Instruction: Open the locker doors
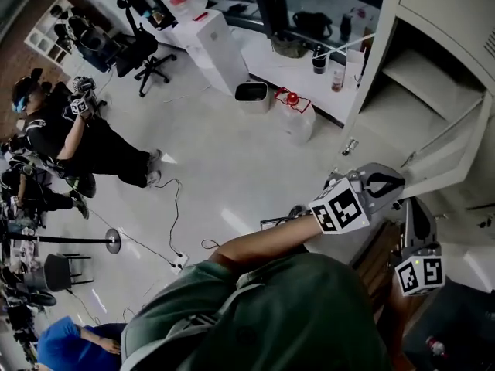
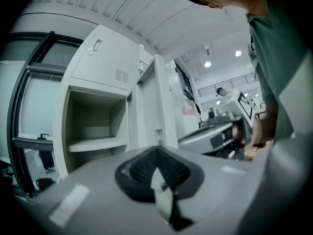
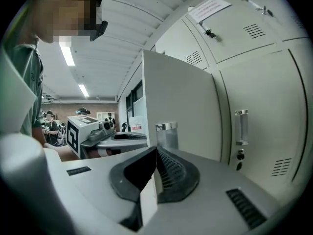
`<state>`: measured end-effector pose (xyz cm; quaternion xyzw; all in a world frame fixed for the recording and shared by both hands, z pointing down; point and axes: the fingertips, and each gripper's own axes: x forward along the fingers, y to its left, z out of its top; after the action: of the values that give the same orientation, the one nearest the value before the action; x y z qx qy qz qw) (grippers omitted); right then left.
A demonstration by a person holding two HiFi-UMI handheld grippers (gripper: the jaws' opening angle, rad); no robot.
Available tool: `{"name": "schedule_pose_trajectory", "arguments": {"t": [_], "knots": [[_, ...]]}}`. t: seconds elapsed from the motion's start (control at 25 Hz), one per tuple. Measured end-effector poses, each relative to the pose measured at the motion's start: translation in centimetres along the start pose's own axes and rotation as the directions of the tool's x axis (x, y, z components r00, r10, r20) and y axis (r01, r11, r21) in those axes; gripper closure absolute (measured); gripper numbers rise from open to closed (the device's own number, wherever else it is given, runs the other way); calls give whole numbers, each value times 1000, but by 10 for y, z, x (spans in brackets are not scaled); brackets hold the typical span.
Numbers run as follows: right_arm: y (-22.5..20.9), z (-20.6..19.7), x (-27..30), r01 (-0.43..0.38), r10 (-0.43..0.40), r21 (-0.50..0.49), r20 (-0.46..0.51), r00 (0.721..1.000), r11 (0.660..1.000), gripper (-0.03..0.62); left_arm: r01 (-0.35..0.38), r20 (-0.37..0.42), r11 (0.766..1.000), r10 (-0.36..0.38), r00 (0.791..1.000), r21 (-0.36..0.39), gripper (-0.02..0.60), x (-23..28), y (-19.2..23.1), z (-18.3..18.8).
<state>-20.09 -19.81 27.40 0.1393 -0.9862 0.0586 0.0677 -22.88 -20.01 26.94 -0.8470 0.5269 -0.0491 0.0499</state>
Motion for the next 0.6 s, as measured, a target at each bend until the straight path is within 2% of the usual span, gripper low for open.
{"name": "schedule_pose_trajectory", "arguments": {"t": [0.28, 0.52, 0.6], "knots": [[-41, -11, -71, 41, -40, -11, 20, 999, 999, 588, -6, -62, 1000, 7, 998, 15, 594, 56, -67, -7], [-59, -23, -103, 116, -116, -13, 16, 993, 993, 588, 112, -113, 993, -109, 988, 27, 594, 88, -122, -23], [-67, -24, -107, 127, -127, -11, 18, 992, 992, 588, 128, -118, 992, -126, 985, 15, 594, 97, -130, -26]]}}
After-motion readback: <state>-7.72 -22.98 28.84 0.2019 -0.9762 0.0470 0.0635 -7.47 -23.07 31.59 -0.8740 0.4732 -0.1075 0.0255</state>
